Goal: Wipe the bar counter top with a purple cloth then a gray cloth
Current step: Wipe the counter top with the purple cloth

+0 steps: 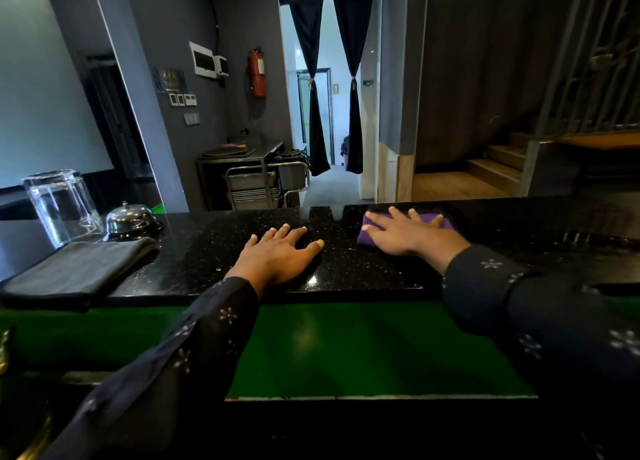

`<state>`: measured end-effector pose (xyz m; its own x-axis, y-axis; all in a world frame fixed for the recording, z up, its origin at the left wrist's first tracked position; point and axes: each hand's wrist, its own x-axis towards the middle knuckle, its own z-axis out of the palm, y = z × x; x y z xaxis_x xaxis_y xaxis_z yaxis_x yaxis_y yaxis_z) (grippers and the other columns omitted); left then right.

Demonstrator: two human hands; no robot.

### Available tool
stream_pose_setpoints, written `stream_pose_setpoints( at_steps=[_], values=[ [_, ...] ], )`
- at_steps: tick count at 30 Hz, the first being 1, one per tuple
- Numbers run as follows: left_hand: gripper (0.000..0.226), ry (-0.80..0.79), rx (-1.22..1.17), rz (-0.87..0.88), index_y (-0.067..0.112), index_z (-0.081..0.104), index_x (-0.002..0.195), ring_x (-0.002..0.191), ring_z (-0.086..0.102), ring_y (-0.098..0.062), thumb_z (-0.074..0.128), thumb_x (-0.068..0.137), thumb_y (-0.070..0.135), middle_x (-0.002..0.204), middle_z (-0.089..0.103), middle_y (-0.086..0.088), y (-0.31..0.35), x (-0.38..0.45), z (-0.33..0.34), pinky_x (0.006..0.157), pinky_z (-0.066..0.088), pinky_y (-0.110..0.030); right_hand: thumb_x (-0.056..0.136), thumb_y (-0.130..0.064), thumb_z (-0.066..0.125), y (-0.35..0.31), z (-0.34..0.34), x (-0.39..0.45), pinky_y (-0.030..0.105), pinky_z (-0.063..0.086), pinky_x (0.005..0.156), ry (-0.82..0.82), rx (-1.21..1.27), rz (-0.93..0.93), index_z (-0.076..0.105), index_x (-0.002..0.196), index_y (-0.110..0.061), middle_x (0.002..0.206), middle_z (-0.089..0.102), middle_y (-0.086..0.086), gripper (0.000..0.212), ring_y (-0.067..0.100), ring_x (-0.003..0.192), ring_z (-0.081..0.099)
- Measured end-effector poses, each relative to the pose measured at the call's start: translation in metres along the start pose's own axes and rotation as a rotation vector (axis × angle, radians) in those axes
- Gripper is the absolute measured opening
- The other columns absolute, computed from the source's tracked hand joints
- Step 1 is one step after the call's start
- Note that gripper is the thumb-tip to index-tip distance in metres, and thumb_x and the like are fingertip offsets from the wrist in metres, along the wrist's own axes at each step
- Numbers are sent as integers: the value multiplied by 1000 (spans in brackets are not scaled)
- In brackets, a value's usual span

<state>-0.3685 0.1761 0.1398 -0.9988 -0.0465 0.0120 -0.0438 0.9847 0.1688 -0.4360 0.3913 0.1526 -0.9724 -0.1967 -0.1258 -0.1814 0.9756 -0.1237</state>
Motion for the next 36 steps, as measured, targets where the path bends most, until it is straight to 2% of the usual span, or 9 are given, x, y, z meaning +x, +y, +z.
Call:
stream_pose_setpoints(
  at_steps=[3, 6, 10, 14, 21, 26, 28, 31, 36],
  values=[
    [71, -6, -3, 7, 34, 14, 150, 147, 4, -22, 20, 89, 69, 160, 6, -1, 0, -2, -2, 116, 0, -47, 94, -66, 15, -29, 13, -30, 69, -7, 109, 26, -26, -134, 1, 146, -54, 162, -7, -5, 56, 31, 148, -6],
    [71, 0, -16, 20, 33, 14, 150, 147, 4, -22, 20, 89, 69, 160, 6, -2, -2, -3, -2, 116, 0, -47, 93, -67, 15, -20, 23, -73, 62, -5, 113, 38, -66, -304, 1, 143, -59, 161, -7, -13, 53, 21, 149, -4],
    [70, 12, -39, 31, 33, 14, 150, 147, 2, -22, 19, 90, 68, 160, 6, -2, -3, -4, 1, 116, -2, -46, 93, -66, 16, 11, 11, -70, 63, -2, 113, 13, -36, -159, 3, 144, -58, 161, -5, -14, 53, 20, 149, -1],
    [68, 7, -39, 35, 32, 15, 150, 147, 2, -24, 19, 91, 66, 160, 6, -2, -3, -2, 1, 116, -2, -47, 94, -66, 15, -19, 8, -42, 70, -6, 109, 28, -9, 46, 3, 148, -53, 163, -6, -5, 57, 31, 148, -4],
    [61, -18, -85, 47, 27, 15, 151, 147, 2, -24, 19, 96, 54, 160, 7, -4, -5, 2, -3, 116, -2, -47, 92, -69, 14, -65, 32, -96, 65, -8, 110, 74, -60, -189, -1, 144, -58, 162, -7, -9, 55, 26, 149, -6],
    [51, 160, -575, 74, 12, 32, 145, 134, 38, -27, 38, 100, 37, 147, 40, -12, -27, -23, -27, 110, 27, -35, 93, -69, 16, -58, 20, -85, 65, -7, 110, 10, -6, -138, 3, 145, -58, 162, -7, -12, 55, 24, 149, -5],
    [51, 272, -354, 23, 10, 33, 144, 135, 37, -29, 38, 99, 36, 146, 40, -15, -61, -36, -35, 111, 25, -38, 92, -69, 16, -65, 17, -71, 67, -7, 109, 13, 21, -79, 4, 145, -57, 162, -7, -10, 56, 26, 149, -5],
    [57, 210, -25, -78, 10, 28, 146, 142, 24, -31, 33, 99, 40, 152, 29, -16, -121, -49, -37, 116, 13, -45, 93, -67, 15, -87, 17, -61, 70, -7, 109, 10, 26, 8, 2, 148, -51, 162, -9, -4, 58, 32, 148, -7],
    [58, 103, -31, -121, 7, 34, 143, 139, 28, -33, 26, 99, 43, 149, 33, -19, -153, -49, -35, 116, 17, -44, 93, -68, 15, -138, 34, -90, 69, -8, 109, -5, -27, -186, -3, 146, -54, 162, -11, -6, 59, 30, 148, -9]
  ],
)
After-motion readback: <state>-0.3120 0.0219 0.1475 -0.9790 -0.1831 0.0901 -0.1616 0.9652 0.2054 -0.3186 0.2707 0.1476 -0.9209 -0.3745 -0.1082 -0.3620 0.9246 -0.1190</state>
